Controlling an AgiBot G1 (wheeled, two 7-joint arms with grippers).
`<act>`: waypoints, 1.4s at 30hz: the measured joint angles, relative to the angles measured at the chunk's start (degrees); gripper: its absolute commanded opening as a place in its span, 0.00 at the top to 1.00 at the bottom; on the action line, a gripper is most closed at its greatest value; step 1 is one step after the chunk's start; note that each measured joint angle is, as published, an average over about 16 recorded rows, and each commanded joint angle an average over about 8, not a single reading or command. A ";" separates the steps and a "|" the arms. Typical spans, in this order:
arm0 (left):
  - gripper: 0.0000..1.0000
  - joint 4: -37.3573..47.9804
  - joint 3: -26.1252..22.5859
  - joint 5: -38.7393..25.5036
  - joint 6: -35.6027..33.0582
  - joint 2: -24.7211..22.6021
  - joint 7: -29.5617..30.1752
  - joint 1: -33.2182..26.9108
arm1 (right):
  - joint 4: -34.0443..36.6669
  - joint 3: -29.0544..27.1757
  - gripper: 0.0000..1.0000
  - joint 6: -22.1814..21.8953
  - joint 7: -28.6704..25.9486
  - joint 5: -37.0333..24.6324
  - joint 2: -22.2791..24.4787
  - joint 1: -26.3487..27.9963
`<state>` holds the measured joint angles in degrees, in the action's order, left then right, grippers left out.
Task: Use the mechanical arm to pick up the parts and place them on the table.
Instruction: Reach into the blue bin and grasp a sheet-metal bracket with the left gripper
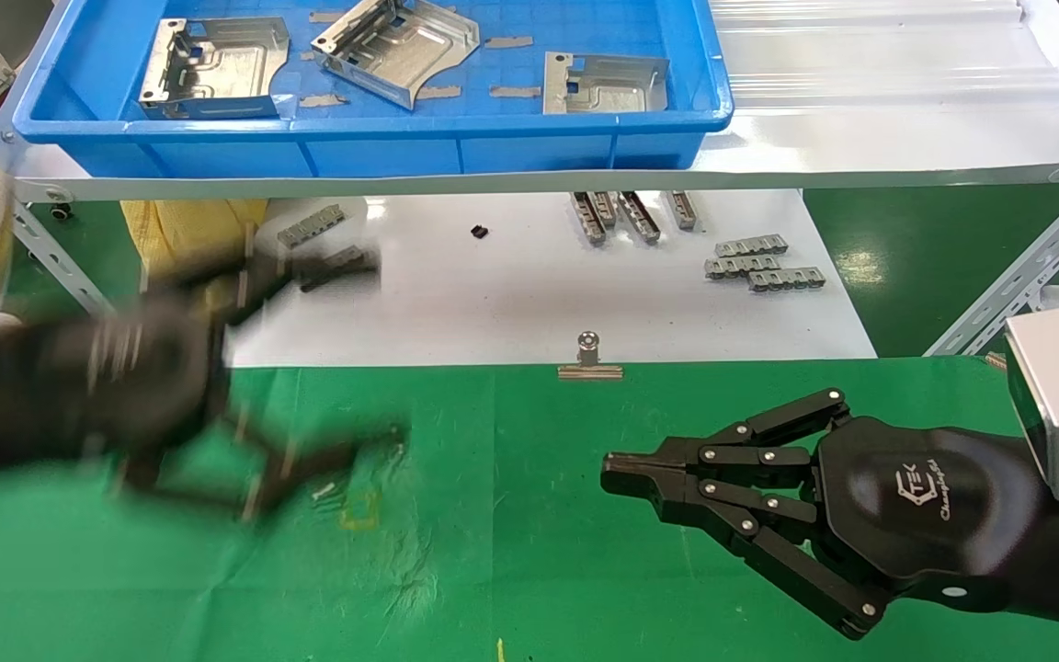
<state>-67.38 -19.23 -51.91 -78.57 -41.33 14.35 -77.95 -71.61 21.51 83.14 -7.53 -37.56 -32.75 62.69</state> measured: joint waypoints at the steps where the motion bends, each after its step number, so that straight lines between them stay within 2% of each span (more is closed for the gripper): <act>1: 0.00 1.74 -0.73 -1.77 0.97 -1.24 0.41 -2.51 | 0.00 0.00 1.00 0.00 0.00 0.00 0.00 0.00; 9: 0.00 22.75 -7.75 -17.17 9.54 -13.58 2.28 -22.94 | 0.00 0.00 1.00 0.00 0.00 0.00 0.00 0.00; 13: 0.00 34.97 -11.04 -23.76 13.63 -19.56 2.19 -30.88 | 0.00 0.00 1.00 0.00 0.00 0.00 0.00 0.00; 14: 0.02 37.75 -11.74 -25.10 14.59 -20.86 2.15 -32.45 | 0.00 0.00 0.97 0.00 0.00 0.00 0.00 0.00; 15: 0.08 40.36 -12.39 -26.35 15.52 -22.07 2.10 -33.88 | 0.00 0.00 0.92 0.00 0.00 0.00 0.00 0.00; 21: 0.83 52.48 -15.34 -31.73 20.10 -27.53 2.00 -39.77 | 0.00 0.00 0.18 0.00 0.00 0.00 0.00 0.00; 22: 0.94 53.89 -15.69 -32.34 20.72 -28.17 1.97 -40.37 | 0.00 0.01 0.09 0.00 0.00 0.00 0.00 0.00; 23: 1.00 55.12 -15.99 -32.85 21.27 -28.73 1.96 -40.88 | 0.00 0.01 0.01 0.00 0.00 0.00 0.00 0.00; 30: 1.00 60.24 -16.95 -34.52 24.81 -31.15 0.96 -42.57 | 0.00 0.01 0.00 0.00 0.00 0.00 0.00 0.00; 42: 1.00 63.32 -16.65 -34.30 28.76 -32.32 -1.67 -42.41 | 0.00 0.01 0.00 0.00 0.00 0.01 0.00 0.00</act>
<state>-4.06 -35.88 -86.20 -49.81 -73.66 12.68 -120.37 -71.61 21.52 83.14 -7.52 -37.56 -32.75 62.69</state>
